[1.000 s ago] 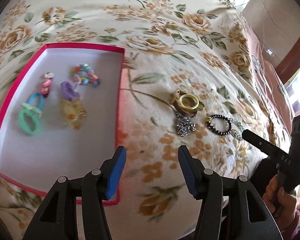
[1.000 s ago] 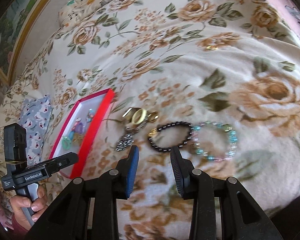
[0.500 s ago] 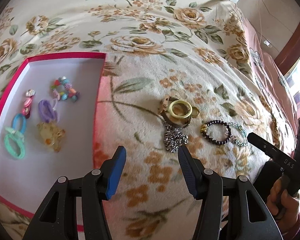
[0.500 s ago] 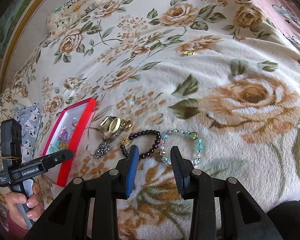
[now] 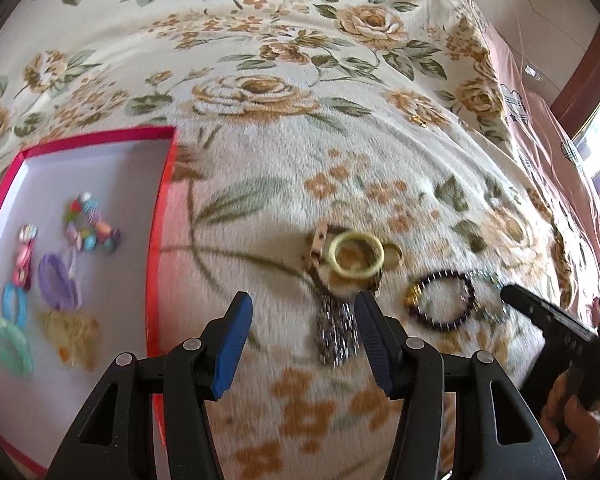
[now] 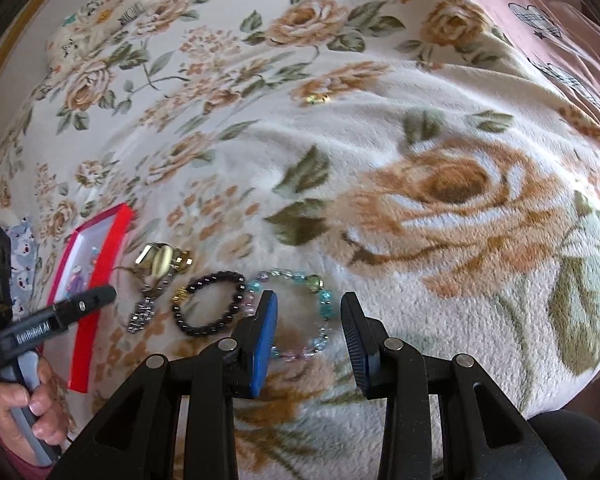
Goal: Organize jewelry
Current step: 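Move both open tools from the box over the jewelry pile, then grasp the silver watch strap with the left tool while the right tool grasps the crystal bead bracelet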
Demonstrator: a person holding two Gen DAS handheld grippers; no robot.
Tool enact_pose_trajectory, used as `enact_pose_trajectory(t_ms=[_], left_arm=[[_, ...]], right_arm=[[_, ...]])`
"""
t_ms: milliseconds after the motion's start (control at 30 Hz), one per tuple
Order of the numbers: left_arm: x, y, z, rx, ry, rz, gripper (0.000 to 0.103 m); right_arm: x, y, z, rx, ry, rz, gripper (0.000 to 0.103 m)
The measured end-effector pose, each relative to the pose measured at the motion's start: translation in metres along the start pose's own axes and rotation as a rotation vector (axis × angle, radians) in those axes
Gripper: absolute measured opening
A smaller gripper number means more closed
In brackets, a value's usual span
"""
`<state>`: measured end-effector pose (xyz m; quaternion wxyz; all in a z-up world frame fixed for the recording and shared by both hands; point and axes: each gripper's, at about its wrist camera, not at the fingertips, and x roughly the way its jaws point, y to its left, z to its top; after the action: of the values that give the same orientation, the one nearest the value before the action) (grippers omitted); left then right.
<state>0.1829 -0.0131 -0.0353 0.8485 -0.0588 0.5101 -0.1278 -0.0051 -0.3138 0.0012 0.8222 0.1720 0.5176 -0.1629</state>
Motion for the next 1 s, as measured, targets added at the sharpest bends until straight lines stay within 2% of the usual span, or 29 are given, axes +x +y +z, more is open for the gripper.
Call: enact_pose_trajectory(t_ms=[133, 233, 300, 367, 400, 633, 1000], left_arm=[[0.023, -0.004, 0.014, 0.038, 0.021, 0.021, 0.051], [0.044, -0.009, 0.021, 0.072, 0.054, 0.023, 0.038], [0.054, -0.011, 0.024, 0.091, 0.068, 0.024, 0.025], [0.061, -0.012, 0.027, 0.11, 0.064, 0.026, 0.017], [0.063, -0.013, 0.028, 0.119, 0.067, 0.018, 0.012], [0.057, -0.006, 0.025, 0.1, 0.044, -0.031, 0.009], [0.002, 0.004, 0.011, 0.061, -0.046, -0.09, 0.009]], right_arm=[[0.008, 0.004, -0.001, -0.023, 0.021, -0.005, 0.032], [0.015, 0.007, 0.0, -0.03, 0.029, -0.003, 0.029], [0.018, 0.008, 0.0, -0.036, 0.031, -0.005, 0.017], [0.021, 0.009, 0.001, -0.039, 0.034, 0.001, 0.008], [0.022, 0.008, 0.002, -0.038, 0.034, 0.007, 0.008], [0.016, 0.011, 0.005, -0.042, -0.015, 0.071, 0.007], [-0.011, 0.021, 0.015, -0.064, -0.09, 0.099, 0.007]])
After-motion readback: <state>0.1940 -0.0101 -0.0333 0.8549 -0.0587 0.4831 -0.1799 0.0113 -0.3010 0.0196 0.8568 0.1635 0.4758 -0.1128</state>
